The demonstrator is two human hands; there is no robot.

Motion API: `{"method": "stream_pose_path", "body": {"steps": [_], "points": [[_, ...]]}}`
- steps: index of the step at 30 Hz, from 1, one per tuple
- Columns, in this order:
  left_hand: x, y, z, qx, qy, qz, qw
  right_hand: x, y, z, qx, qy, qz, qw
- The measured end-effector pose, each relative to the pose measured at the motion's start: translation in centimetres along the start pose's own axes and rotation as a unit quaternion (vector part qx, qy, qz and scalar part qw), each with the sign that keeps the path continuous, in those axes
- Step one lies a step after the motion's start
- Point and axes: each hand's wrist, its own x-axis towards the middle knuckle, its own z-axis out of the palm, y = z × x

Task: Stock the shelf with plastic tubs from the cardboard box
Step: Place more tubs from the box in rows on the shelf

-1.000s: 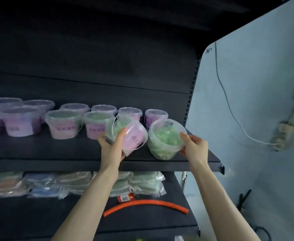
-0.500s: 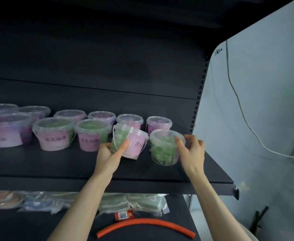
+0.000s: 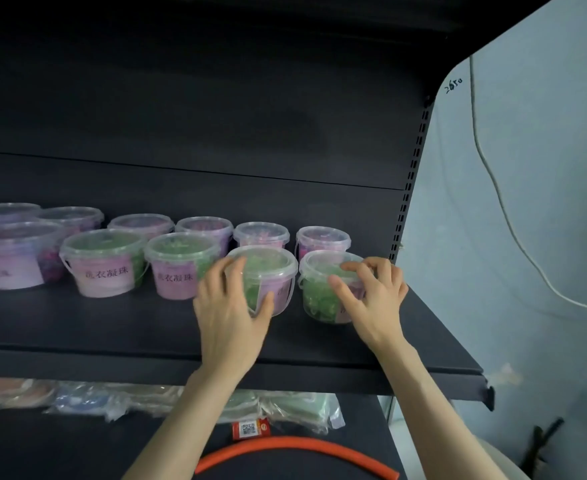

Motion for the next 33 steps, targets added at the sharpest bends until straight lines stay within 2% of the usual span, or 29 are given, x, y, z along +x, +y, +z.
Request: {"method": "stream_pose_path", "body": {"steps": [3, 5, 8, 11, 14, 17, 21, 27, 33], "points": [[1.1, 0.9, 1.0, 0.087, -0.044, 0.083, 0.992, -0.2, 0.4, 0.0, 0.024, 0.024, -0.038, 0.999], [2.0, 0.8, 1.5, 0.118, -0.050, 0.098, 0.987, -0.1, 0.5, 0.1, 0.024, 0.040, -0.061, 0.997], [2.8, -0.3, 1.8, 0.140, -0.033, 0.098, 0.985, 0.2, 0.9, 0.6, -0.029, 0.059, -0.050, 0.997], [3.1, -1.2, 1.9, 0.126, -0.030, 0.092, 0.987, 0.1, 1.0, 0.7, -0.027, 0.046, -0.040, 0.998], [3.3, -1.7, 2.0, 0.056, -0.047, 0.087, 0.994, 0.2, 1.2, 0.7, 0.027, 0.008, -0.027, 0.999], [3.4, -2.3, 2.1, -0.006, -0.079, 0.101, 0.992, 0.3, 1.3, 0.7, 0.082, 0.005, -0.021, 0.996], [3.2, -2.7, 2.3, 0.027, -0.092, 0.109, 0.989, 0.2, 1.5, 0.8, 0.108, -0.014, -0.008, 0.994], [3.0, -2.4, 2.3, 0.042, -0.103, 0.109, 0.988, 0.2, 1.6, 0.8, 0.105, -0.002, -0.003, 0.994], [2.9, -2.4, 2.5, 0.006, -0.101, 0.096, 0.990, 0.4, 1.5, 1.1, 0.029, 0.036, 0.007, 0.999]]}}
